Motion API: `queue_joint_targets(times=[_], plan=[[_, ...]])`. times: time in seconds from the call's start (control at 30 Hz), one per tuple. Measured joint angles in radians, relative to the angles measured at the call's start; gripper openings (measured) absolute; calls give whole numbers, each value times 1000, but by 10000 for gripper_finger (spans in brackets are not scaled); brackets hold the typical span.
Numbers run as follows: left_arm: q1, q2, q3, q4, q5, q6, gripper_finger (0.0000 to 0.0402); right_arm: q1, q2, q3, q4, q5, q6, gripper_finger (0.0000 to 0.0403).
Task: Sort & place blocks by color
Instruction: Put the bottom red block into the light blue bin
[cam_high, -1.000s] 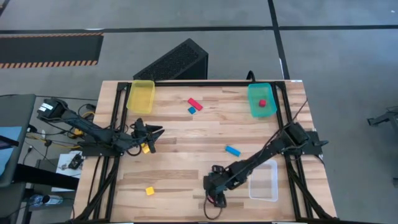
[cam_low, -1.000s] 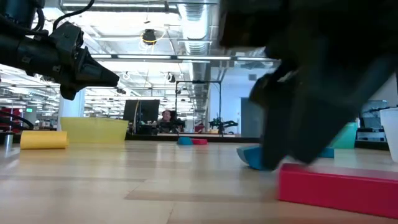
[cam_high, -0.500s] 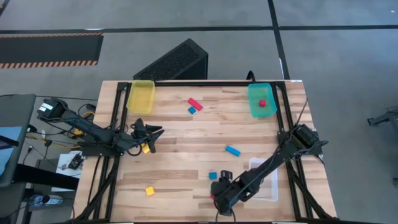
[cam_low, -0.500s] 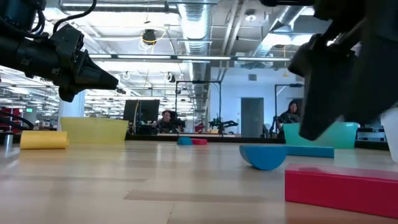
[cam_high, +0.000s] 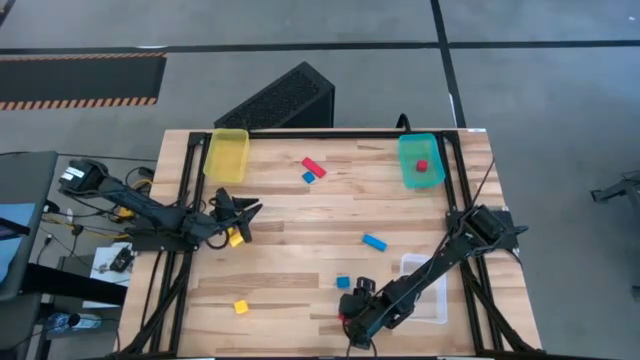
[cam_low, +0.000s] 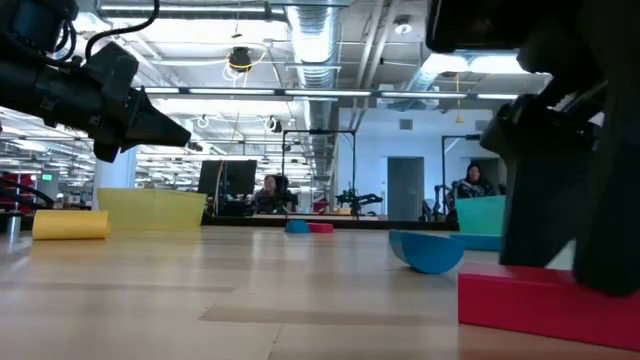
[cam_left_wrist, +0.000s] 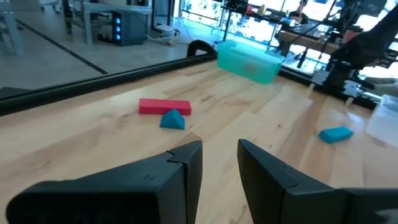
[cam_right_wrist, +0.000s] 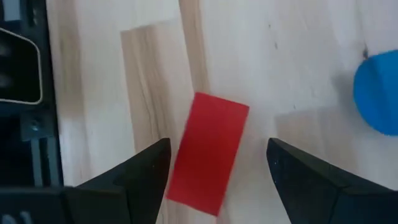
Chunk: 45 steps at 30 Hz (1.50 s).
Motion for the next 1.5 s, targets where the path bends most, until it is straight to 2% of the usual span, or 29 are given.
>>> queue_joint_targets(times=[0.2,0.4,0.53,0.8,0.93,1.03,1.13,1.23,1.37,1.5], plan=[[32,0,0,-9,6,1,91,-6,16,1,0,-25,16,291],[37,0,0,-9,23,-1,91,-19,26,6,-81,-19,10,278],[37,0,0,-8,27,-1,91,-41,27,6,-133,-3,-4,244],[37,0,0,-8,27,-1,91,-79,17,5,-152,-46,-119,134],[37,0,0,-8,28,-1,91,-92,-15,1,-166,-59,-186,120],[37,0,0,-8,28,-1,91,-114,-59,-8,-256,-31,-211,131],[36,0,0,-8,29,-7,91,-141,-135,-2,-364,60,-220,149],[36,0,0,-7,36,-12,91,-171,-216,-26,-486,137,-224,149],[36,0,0,-7,51,-13,91,-238,-367,-124,-502,193,-248,134],[36,0,0,-21,52,-13,91,-361,-550,-283,-526,244,-253,131]])
